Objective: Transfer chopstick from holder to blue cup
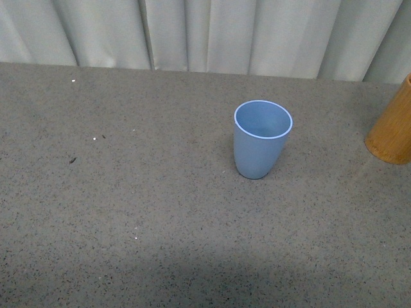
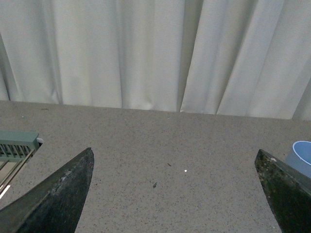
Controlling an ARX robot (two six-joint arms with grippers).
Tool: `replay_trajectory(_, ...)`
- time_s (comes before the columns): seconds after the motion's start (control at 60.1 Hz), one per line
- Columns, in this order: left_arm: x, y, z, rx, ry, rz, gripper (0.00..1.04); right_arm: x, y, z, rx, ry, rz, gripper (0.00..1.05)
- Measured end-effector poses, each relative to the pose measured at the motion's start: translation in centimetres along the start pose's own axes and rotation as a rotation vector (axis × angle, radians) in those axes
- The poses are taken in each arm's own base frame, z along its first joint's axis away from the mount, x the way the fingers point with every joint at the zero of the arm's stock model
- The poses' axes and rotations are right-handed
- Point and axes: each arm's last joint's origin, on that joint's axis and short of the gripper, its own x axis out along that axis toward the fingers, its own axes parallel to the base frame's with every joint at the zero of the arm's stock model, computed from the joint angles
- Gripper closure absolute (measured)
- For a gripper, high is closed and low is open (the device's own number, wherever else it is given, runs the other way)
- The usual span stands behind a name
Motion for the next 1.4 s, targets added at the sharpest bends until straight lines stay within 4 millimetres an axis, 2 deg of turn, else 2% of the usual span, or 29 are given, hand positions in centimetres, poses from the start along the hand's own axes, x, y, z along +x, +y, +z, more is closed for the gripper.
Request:
replay_trajectory(0.333,0.0,0.0,0.0,0.0,0.0,0.0,0.07,-3.7,2.0,2.8,-0.032,-0.112,0.073,1.04)
replay_trajectory(0.466,0.0,0.0,0.0,0.0,0.0,0.0,0.07,-5.0,4.7,3.7,-0.019,-0.158,0.149,1.04)
replay_trajectory(0.566,0.0,0.0,0.0,0.0,0.0,0.0,0.07,-5.3,7.4,3.4,0.0,-0.169,0.219,1.04)
replay_trajectory(0.765,0.0,0.0,0.0,0.0,0.0,0.0,0.07,-5.0,12.7,0.9,0.041,-0.129,0.337,1.04)
replay_trajectory(0.932,0.0,0.0,0.0,0.0,0.0,0.0,0.07,-4.8,15.8,-3.2,0.067,-0.045,0.397,1.04)
replay_trajectory(1.148,0.0,0.0,0.0,0.0,0.0,0.0,0.07,-4.7,17.2,-7.6,0.078,0.052,0.409,1.04)
replay_trajectory(1.264,0.0,0.0,0.0,0.0,0.0,0.0,0.07,-4.1,17.2,-9.0,0.077,0.08,0.394,1.04)
replay_trajectory(1.398,0.0,0.0,0.0,0.0,0.0,0.0,0.07,-3.8,17.0,-9.6,0.08,0.09,0.382,1.04)
